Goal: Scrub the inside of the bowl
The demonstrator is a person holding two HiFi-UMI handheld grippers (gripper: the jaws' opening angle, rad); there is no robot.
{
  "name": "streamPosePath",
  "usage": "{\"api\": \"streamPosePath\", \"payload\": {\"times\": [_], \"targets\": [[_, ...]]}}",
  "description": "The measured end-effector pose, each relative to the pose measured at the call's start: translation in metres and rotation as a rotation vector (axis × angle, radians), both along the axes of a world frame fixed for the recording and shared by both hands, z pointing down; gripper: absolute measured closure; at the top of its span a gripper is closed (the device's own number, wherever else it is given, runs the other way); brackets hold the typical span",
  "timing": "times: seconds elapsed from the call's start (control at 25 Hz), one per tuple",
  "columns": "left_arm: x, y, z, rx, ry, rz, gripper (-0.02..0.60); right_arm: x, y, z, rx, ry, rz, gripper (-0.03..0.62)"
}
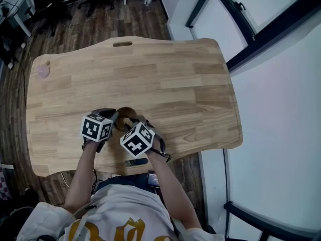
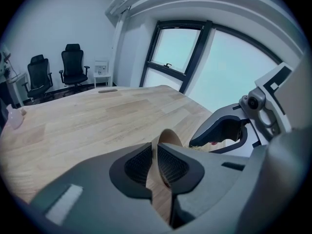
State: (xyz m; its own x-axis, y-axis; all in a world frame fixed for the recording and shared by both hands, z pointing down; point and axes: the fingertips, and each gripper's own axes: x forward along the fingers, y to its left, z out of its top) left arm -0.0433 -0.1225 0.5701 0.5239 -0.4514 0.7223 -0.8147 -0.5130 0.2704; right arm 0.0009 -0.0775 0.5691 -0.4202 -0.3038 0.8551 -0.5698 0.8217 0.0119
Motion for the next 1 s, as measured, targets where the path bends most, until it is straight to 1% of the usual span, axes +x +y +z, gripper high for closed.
{"api": "streamPosePath", "payload": {"times": [0.08,0.2,0.36,0.44,0.52,0.64,0.76,0.84,0.92,1.0], "targets": [[0.001,0.001,0.000,-0.003,0.003,0.007,0.548,0.001,0.002,0.002,0.030,0.046,-0.046,0.496],[0.005,0.004,0.000,-0.010,0.010,0.026,0.548,0.004,0.006,0.011,0.101,0.163,-0.154,0.488],[0.008,0.006,0.001,-0.015,0.002,0.049,0.546,0.010,0.007,0.021,0.161,0.289,-0.268,0.452],[0.008,0.007,0.002,-0.021,0.002,0.060,0.546,0.013,0.006,0.025,0.182,0.335,-0.316,0.427],[0.010,0.007,0.002,-0.029,0.008,0.071,0.547,0.016,0.006,0.030,0.196,0.378,-0.360,0.416],[0.012,0.008,0.003,-0.041,0.020,0.078,0.546,0.017,0.003,0.032,0.227,0.421,-0.408,0.413],[0.015,0.009,0.003,-0.059,0.054,0.076,0.548,0.016,-0.003,0.029,0.294,0.480,-0.448,0.413],[0.016,0.009,0.004,-0.068,0.055,0.080,0.548,0.015,-0.005,0.030,0.321,0.519,-0.484,0.413],[0.015,0.010,0.007,-0.079,0.050,0.084,0.548,0.015,-0.006,0.031,0.340,0.551,-0.515,0.428],[0.013,0.011,0.008,-0.092,0.058,0.079,0.548,0.014,-0.009,0.028,0.389,0.589,-0.542,0.445]]}}
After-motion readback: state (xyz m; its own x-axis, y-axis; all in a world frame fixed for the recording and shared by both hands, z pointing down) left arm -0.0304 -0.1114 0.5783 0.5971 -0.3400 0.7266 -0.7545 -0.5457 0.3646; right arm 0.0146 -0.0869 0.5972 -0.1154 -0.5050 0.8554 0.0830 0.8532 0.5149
